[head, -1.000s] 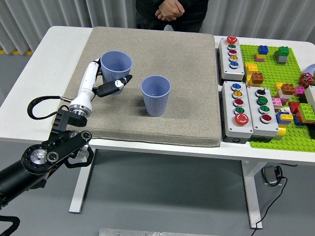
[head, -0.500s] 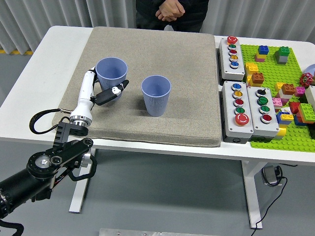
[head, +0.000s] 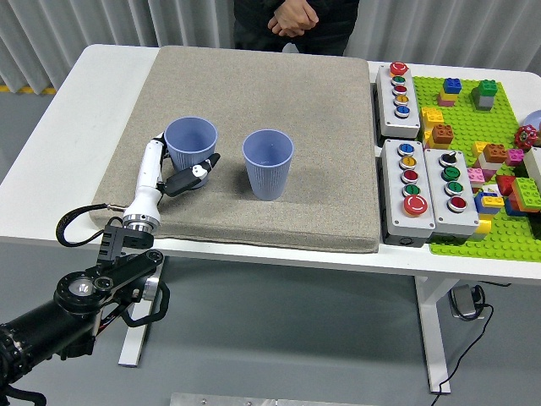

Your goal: Pick cup pour cup place

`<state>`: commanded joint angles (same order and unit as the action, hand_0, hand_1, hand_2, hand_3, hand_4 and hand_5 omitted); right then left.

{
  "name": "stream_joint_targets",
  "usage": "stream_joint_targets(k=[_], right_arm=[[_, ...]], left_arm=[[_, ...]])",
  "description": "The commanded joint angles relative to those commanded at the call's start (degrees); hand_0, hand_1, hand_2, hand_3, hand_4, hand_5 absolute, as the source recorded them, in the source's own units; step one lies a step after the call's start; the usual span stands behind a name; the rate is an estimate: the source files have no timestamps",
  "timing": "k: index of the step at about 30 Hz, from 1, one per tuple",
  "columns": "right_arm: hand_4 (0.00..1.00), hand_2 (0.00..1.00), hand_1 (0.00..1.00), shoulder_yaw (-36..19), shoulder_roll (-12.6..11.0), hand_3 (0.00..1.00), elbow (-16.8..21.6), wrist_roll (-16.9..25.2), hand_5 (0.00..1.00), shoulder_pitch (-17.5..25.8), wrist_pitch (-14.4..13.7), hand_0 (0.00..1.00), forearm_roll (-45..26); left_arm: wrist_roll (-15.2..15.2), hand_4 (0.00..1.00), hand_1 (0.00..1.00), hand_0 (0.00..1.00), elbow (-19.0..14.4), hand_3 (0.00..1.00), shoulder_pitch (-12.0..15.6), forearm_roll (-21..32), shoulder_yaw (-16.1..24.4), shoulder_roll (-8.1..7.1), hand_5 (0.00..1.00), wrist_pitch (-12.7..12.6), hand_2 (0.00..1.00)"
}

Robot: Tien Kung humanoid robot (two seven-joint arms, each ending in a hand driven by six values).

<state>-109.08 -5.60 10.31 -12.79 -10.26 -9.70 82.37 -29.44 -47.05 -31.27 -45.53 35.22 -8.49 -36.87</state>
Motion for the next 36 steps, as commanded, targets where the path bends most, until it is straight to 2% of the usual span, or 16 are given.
stream_joint_targets(k=[5,9,10,15,16,21,22,27,28,36], right_arm=[[0.002,0.589,0.614,0.1,0.1,0.592,0.0,0.0,0.24,0.1,0.0,0.694,0.1],[0.002,0.589,0.614,0.1,0.1,0.592,0.0,0.0,0.24,0.3,0.0,0.694,0.1],[0.002,0.588,0.615,0.1,0.1,0.591,0.0,0.0,0.241,0.3,0.0,0.694,0.1],[0.002,0.588,0.615,0.0,0.1,0.591,0.0,0.0,0.241,0.5,0.1,0.694,0.2],[0.002,0.589,0.615,0.0,0.1,0.591,0.0,0.0,0.241,0.5,0.1,0.694,0.3],[0.002,0.589,0.615,0.1,0.1,0.591,0.0,-0.1,0.241,0.5,0.1,0.694,0.3],[0.002,0.589,0.615,0.1,0.1,0.592,0.0,-0.1,0.239,0.5,0.1,0.694,0.3],[0.002,0.589,0.615,0.2,0.0,0.592,0.0,-0.1,0.239,0.4,0.1,0.694,0.1],[0.002,0.588,0.615,0.2,0.0,0.592,0.0,0.0,0.242,0.4,0.1,0.694,0.1],[0.002,0.588,0.615,0.2,0.0,0.592,0.0,0.0,0.241,0.3,0.1,0.694,0.0]], left_arm=[[-1.0,0.821,0.617,0.62,0.9,0.584,0.8,1.6,0.2,0.7,0.355,0.5,0.603],[-1.1,0.821,0.617,0.62,1.1,0.584,1.1,1.6,0.6,0.56,0.355,1.0,0.603],[-1.1,0.852,0.634,0.633,1.0,0.636,1.1,1.5,0.7,0.48,0.415,1.2,0.655],[-0.9,0.852,0.634,0.633,1.1,0.636,1.4,1.1,1.5,0.41,0.415,1.9,0.655],[-0.8,0.881,0.667,0.653,1.0,0.679,1.4,0.9,1.6,0.4,0.449,2.0,0.731],[-0.5,0.881,0.667,0.653,0.8,0.679,1.4,0.1,1.9,0.31,0.449,2.5,0.731],[-0.5,0.9,0.69,0.667,0.8,0.724,1.4,0.0,1.9,0.3,0.459,2.6,0.771],[0.0,0.9,0.69,0.667,0.5,0.724,1.5,-1.2,2.4,0.19,0.459,3.1,0.771],[0.0,0.898,0.71,0.684,0.4,0.763,1.5,-1.3,2.4,0.2,0.446,3.1,0.795],[0.4,0.907,0.713,0.688,0.3,0.768,1.5,-2.0,2.9,0.21,0.47,3.5,0.806]])
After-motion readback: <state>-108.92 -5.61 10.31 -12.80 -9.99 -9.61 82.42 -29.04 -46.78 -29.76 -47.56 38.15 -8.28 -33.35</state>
